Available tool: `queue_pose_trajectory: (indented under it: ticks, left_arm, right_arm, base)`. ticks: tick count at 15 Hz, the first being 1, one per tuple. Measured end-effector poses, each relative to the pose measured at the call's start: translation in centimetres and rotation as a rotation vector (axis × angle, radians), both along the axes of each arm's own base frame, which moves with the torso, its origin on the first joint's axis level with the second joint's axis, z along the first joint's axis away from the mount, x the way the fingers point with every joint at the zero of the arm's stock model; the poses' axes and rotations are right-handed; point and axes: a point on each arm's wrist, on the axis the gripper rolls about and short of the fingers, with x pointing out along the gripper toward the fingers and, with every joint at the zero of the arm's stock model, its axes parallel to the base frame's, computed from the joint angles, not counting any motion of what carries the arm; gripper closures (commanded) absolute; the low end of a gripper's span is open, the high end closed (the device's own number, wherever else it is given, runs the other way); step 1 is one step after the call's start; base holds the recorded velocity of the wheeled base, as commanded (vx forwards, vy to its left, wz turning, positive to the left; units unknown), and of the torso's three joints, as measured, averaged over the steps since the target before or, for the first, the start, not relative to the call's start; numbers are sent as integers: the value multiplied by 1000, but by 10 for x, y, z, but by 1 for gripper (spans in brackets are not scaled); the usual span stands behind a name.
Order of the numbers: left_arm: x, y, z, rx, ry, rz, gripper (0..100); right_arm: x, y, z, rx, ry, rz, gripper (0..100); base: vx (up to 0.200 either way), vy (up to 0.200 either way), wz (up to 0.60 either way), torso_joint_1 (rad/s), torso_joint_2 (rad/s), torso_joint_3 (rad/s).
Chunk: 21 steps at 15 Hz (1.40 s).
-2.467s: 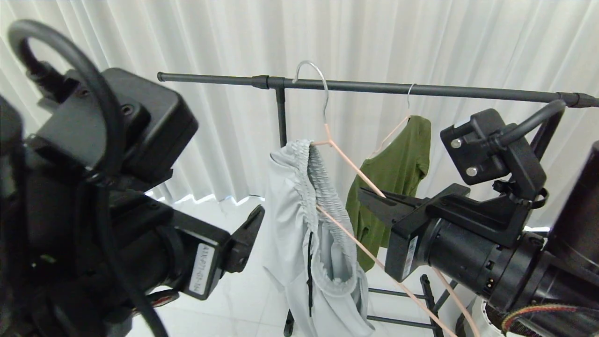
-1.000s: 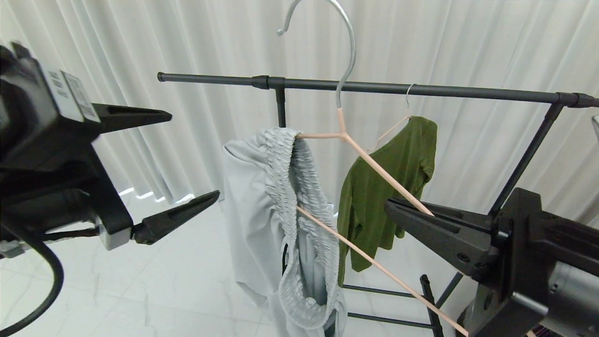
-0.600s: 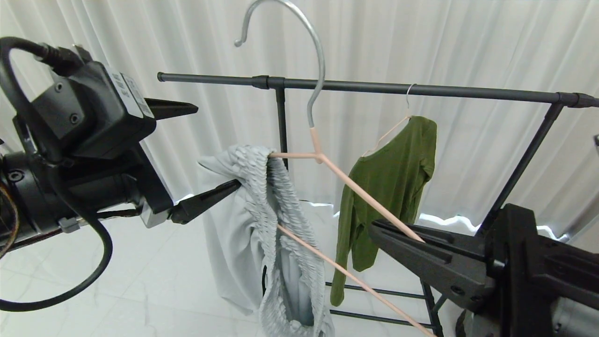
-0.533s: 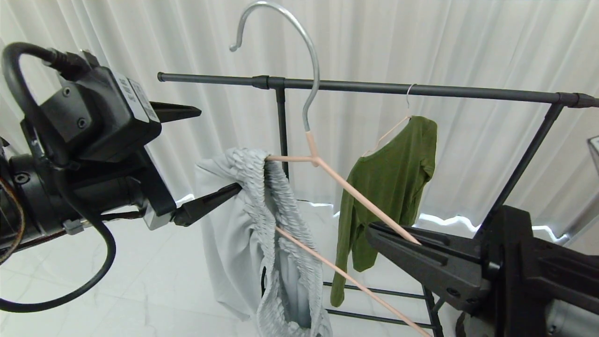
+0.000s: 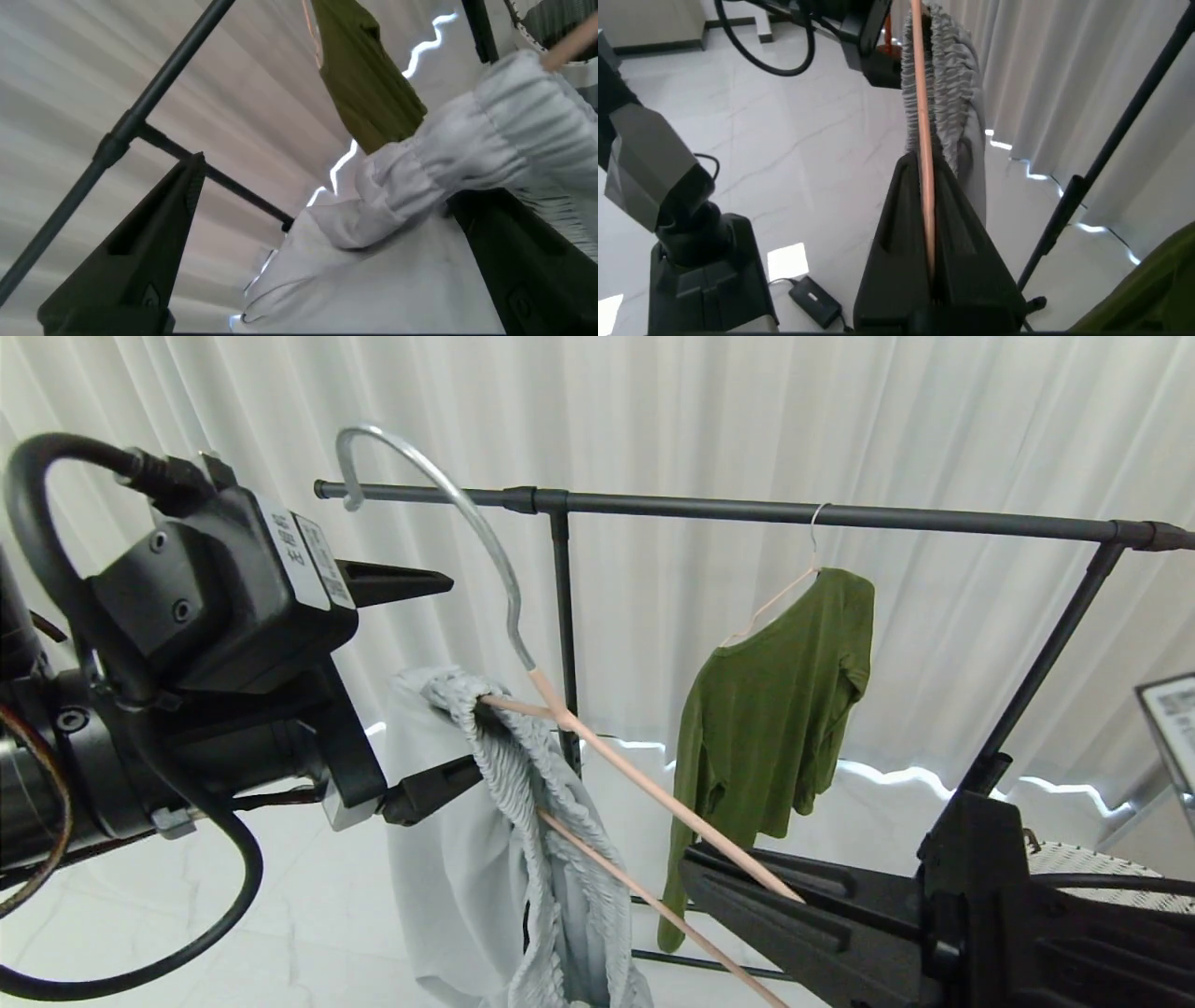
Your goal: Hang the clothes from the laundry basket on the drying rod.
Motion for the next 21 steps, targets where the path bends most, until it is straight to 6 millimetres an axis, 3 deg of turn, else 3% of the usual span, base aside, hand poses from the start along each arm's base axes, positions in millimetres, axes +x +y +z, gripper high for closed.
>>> queue_pose_trajectory:
  ticks: [3,4,14,15,21]
  left_arm:
    - [-1,-1,-1,-6,8,-50,0]
    - [-1,-2,-1,-6,10,-63,100]
    - [-2,-3,-2,-1,10,-90,100]
    - [-2,-3,-3,0,10,-89,100]
    - [0,-2,-6,42,-39,-59,100]
  right_arm:
    - [-3,1,0,-1,-1,14,100]
    - [-4,1,0,-2,-1,17,100]
    - [-7,0,1,4,-1,27,100]
    - [-7,0,0,1,0,24,0]
    - [-1,-1,-2,-14,-1,-20,0]
  base:
    - [0,0,0,0,0,0]
    - [0,0,0,0,0,0]
    - [0,0,0,0,0,0]
    - [0,0,0,0,0,0]
    - [0,0,0,0,0,0]
